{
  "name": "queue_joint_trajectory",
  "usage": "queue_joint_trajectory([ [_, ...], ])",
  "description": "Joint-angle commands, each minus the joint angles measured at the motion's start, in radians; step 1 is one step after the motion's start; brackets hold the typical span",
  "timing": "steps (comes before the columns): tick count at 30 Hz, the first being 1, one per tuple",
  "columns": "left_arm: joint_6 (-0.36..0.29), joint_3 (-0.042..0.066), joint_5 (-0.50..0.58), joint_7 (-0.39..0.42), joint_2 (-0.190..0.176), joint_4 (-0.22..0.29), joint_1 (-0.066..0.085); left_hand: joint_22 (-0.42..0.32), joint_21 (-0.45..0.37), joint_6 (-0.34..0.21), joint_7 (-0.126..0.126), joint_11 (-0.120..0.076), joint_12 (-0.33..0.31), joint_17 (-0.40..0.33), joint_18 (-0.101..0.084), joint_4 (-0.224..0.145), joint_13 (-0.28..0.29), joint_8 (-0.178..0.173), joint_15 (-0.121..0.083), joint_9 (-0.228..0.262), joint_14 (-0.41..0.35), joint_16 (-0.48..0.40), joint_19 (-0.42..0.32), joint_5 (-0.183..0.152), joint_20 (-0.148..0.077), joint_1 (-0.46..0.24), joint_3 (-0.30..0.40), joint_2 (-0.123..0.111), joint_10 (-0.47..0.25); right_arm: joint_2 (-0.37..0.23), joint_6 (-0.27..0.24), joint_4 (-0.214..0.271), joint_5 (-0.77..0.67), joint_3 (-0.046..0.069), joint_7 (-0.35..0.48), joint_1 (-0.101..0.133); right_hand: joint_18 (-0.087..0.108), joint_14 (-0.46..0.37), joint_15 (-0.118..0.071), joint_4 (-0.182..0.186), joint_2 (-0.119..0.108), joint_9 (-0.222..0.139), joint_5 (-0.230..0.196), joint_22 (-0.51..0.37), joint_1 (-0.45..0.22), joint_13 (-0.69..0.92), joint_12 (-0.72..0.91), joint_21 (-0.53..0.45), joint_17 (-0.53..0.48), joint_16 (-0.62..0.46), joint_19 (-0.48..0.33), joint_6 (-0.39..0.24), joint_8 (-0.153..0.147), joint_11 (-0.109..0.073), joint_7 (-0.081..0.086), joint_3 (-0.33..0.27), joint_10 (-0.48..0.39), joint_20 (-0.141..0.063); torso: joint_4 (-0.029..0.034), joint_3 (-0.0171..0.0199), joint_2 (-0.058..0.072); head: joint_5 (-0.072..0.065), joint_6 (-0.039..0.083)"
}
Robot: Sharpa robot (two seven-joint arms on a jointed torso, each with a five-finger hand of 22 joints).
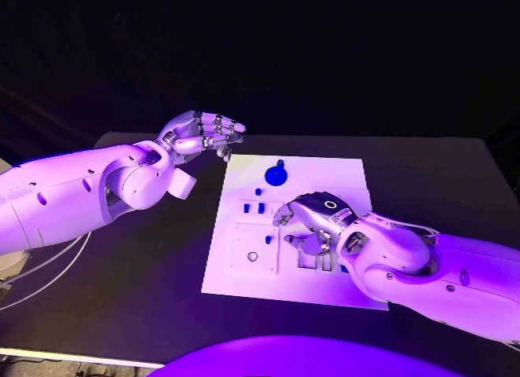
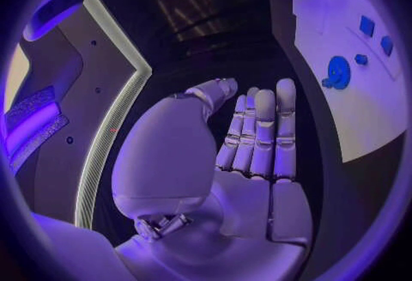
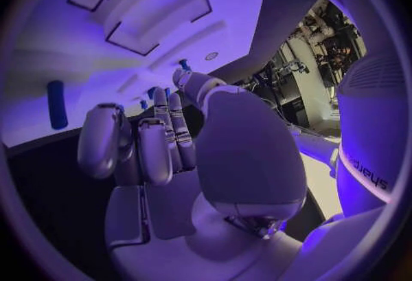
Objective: Assemble the parts on the task board
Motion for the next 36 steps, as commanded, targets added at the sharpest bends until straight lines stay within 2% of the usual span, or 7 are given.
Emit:
queue_joint_trajectory([
  [1, 0.015, 0.000, 0.007, 0.003, -0.003, 0.002, 0.000, -0.002, -0.005, -0.009, 0.001, 0.001, 0.004, -0.001, 0.015, -0.004, 0.002, 0.006, 0.005, -0.001, -0.004, -0.007, 0.003, 0.004, 0.001, 0.003, -0.001, 0.010, -0.006, -0.040, -0.003, 0.025, 0.125, 0.006, 0.000, 0.026, 0.017, 0.041, 0.000, 0.002, -0.009, 0.000, -0.004, 0.159, -0.006, -0.002, 0.008, -0.005, 0.006, 0.008, 0.020, -0.003, -0.009, -0.001, 0.002, -0.018, 0.004, 0.003, -0.0011, -0.0013, 0.000, -0.009, 0.006],
  [3, 0.015, 0.000, 0.007, 0.004, -0.005, 0.002, 0.000, -0.002, -0.005, -0.009, 0.001, 0.001, 0.004, -0.001, 0.015, -0.004, 0.002, 0.006, 0.005, -0.001, -0.004, -0.007, 0.003, 0.004, 0.001, 0.003, -0.001, 0.010, -0.006, -0.072, 0.019, 0.038, 0.165, 0.008, -0.003, 0.048, 0.016, 0.042, -0.001, 0.005, -0.009, -0.001, 0.002, 0.159, -0.008, -0.004, 0.013, 0.000, 0.007, 0.010, 0.023, -0.008, -0.014, -0.002, 0.006, -0.039, -0.003, 0.002, -0.0036, -0.0013, 0.000, -0.011, 0.010],
  [6, 0.014, 0.000, 0.007, 0.005, -0.007, 0.002, 0.000, -0.002, -0.005, -0.009, 0.001, 0.001, 0.004, -0.001, 0.015, -0.004, 0.002, 0.006, 0.005, -0.001, -0.004, -0.007, 0.003, 0.004, 0.001, 0.003, -0.001, 0.010, -0.006, -0.109, 0.038, 0.047, 0.194, 0.011, -0.002, 0.074, 0.016, 0.043, 0.002, 0.014, 0.004, -0.002, -0.001, 0.156, 0.009, -0.013, 0.023, -0.007, 0.008, 0.015, 0.026, -0.010, -0.027, 0.002, -0.002, -0.122, -0.039, 0.003, -0.0041, -0.0009, -0.001, -0.016, 0.014],
  [9, 0.015, 0.000, 0.007, 0.006, -0.007, 0.002, 0.000, -0.002, -0.005, -0.010, 0.000, 0.001, 0.005, -0.001, 0.016, -0.005, 0.002, 0.007, 0.005, -0.002, -0.004, -0.008, 0.003, 0.004, 0.001, 0.004, 0.000, 0.011, -0.007, -0.132, 0.049, 0.043, 0.212, 0.012, 0.002, 0.091, 0.017, 0.043, 0.003, 0.027, 0.014, -0.004, -0.002, 0.154, 0.028, -0.018, 0.037, -0.014, 0.010, 0.018, 0.026, -0.010, -0.035, 0.003, -0.006, -0.170, -0.050, 0.004, -0.0056, -0.0001, -0.001, -0.022, 0.018],
  [12, 0.014, 0.000, 0.007, 0.008, -0.006, 0.002, 0.000, -0.002, -0.005, -0.010, 0.000, 0.001, 0.005, -0.001, 0.016, -0.005, 0.002, 0.007, 0.005, -0.002, -0.004, -0.008, 0.003, 0.004, 0.001, 0.004, 0.000, 0.011, -0.007, -0.141, 0.061, 0.030, 0.209, 0.013, 0.003, 0.100, 0.018, 0.043, 0.003, 0.032, 0.017, -0.005, -0.005, 0.151, 0.037, -0.019, 0.044, -0.021, 0.010, 0.020, 0.026, -0.011, -0.040, 0.003, -0.010, -0.188, -0.052, 0.004, -0.0047, -0.0003, -0.001, -0.026, 0.021],
  [24, 0.003, -0.001, 0.008, 0.018, -0.008, 0.004, 0.000, -0.003, -0.006, -0.010, 0.000, 0.000, 0.006, -0.002, 0.016, -0.006, 0.002, 0.008, 0.005, -0.002, -0.004, -0.008, 0.003, 0.004, 0.001, 0.006, 0.000, 0.012, -0.007, -0.127, 0.134, -0.045, 0.120, 0.012, -0.017, 0.105, 0.017, 0.045, 0.005, 0.045, 0.029, -0.006, -0.010, 0.152, 0.063, -0.022, 0.064, -0.016, 0.018, 0.026, 0.028, 0.000, -0.043, 0.002, -0.015, -0.215, -0.050, 0.002, -0.0018, -0.0015, 0.001, -0.031, 0.025],
  [36, -0.002, -0.001, 0.009, 0.020, -0.009, 0.003, 0.000, -0.003, -0.006, -0.008, 0.000, 0.000, 0.008, -0.002, 0.016, -0.007, 0.002, 0.009, 0.004, -0.001, -0.003, -0.008, 0.004, 0.005, 0.001, 0.007, 0.001, 0.013, -0.006, -0.107, 0.160, -0.071, 0.102, 0.009, -0.014, 0.098, 0.014, 0.044, 0.000, 0.072, 0.036, -0.003, -0.004, 0.157, 0.074, -0.022, 0.100, 0.002, 0.011, 0.025, 0.033, 0.042, -0.036, -0.006, -0.011, -0.191, -0.010, -0.003, -0.0032, -0.0015, 0.001, -0.028, 0.025],
])
